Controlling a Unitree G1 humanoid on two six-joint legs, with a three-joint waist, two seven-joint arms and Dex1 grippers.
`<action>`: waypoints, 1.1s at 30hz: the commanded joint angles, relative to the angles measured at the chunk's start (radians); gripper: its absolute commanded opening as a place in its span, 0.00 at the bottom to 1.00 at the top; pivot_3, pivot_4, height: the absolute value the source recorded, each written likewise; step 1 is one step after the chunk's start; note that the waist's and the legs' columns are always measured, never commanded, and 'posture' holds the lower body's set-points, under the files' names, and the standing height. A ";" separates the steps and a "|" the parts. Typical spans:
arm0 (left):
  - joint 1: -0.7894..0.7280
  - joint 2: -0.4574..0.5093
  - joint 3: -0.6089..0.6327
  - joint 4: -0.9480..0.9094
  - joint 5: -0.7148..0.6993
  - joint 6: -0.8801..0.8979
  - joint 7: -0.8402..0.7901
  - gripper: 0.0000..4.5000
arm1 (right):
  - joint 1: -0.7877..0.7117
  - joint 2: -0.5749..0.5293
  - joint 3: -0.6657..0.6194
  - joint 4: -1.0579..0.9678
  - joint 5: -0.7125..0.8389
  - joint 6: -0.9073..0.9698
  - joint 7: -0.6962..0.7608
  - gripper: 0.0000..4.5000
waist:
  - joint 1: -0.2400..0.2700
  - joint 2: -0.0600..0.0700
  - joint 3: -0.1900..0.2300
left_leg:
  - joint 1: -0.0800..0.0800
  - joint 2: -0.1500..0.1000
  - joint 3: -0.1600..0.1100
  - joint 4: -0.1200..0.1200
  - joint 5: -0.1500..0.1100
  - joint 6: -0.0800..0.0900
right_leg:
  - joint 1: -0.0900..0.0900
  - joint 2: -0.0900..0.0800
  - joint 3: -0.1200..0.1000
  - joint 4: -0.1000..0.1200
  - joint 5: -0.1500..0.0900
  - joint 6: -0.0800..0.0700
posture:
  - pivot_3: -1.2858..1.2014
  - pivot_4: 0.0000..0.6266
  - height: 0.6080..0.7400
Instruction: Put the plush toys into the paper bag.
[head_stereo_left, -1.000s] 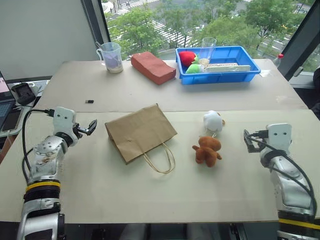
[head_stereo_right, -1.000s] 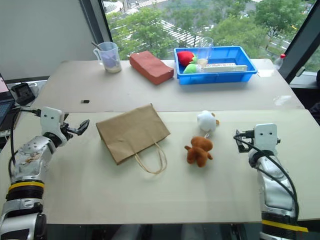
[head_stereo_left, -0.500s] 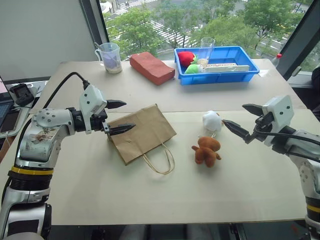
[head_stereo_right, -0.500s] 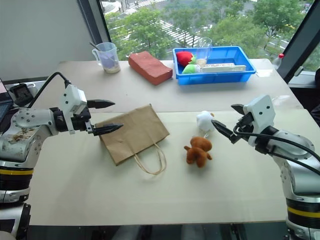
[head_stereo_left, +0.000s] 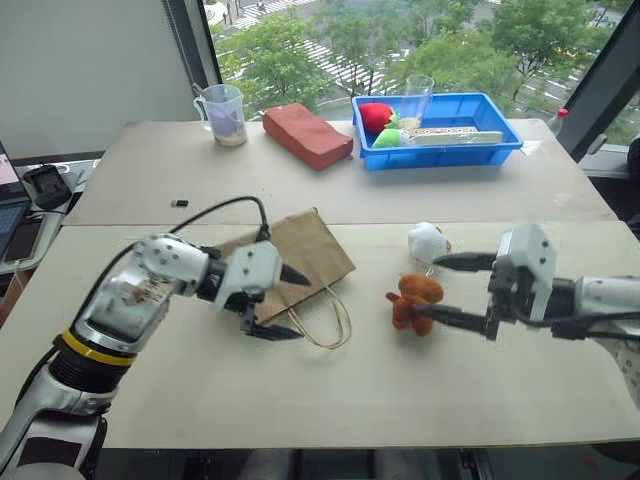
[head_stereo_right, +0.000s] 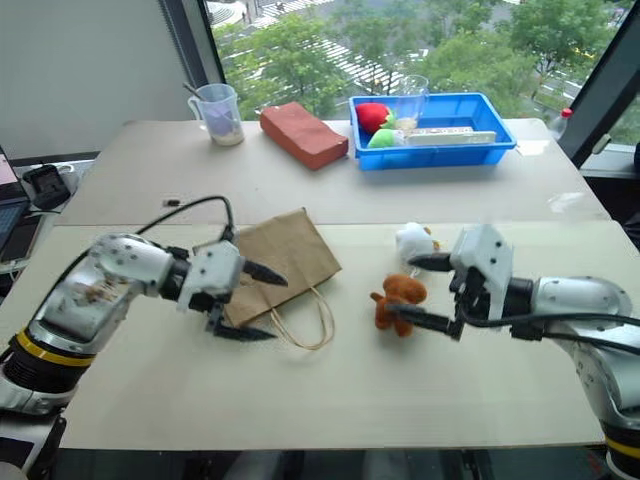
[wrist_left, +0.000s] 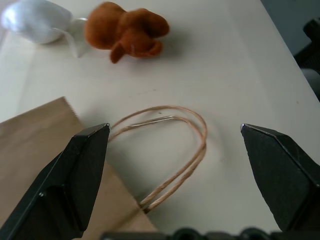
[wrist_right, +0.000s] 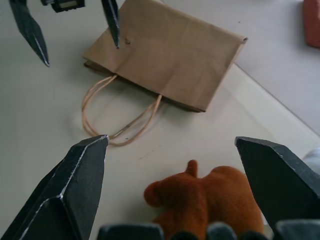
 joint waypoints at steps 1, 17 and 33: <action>-0.043 -0.045 -0.055 0.025 0.031 -0.026 -0.023 0.99 | -0.017 0.001 -0.007 -0.064 0.036 0.015 -0.022 1.00 | 0.001 0.000 0.000 | 0.000 0.000 0.000 0.000 0.000 0.000 | 0.001 0.000 0.000 -0.002 0.000 0.000 | 0.52 0.24 1.00; -0.093 -0.182 -0.235 0.284 0.202 -0.217 -0.120 0.99 | -0.003 0.000 0.013 -0.170 0.085 0.077 -0.097 1.00 | 0.008 0.000 0.000 | 0.000 0.000 0.000 0.001 0.000 0.000 | 0.000 0.000 0.000 0.000 0.000 0.000 | 0.52 0.24 1.00; -0.084 -0.212 -0.223 0.335 0.216 -0.279 -0.172 0.99 | -0.032 -0.007 0.001 -0.168 0.139 0.098 -0.158 1.00 | 0.013 0.000 0.000 | 0.000 0.000 0.000 0.002 0.000 0.000 | 0.001 0.000 -0.001 0.000 0.000 0.000 | 0.52 0.24 1.00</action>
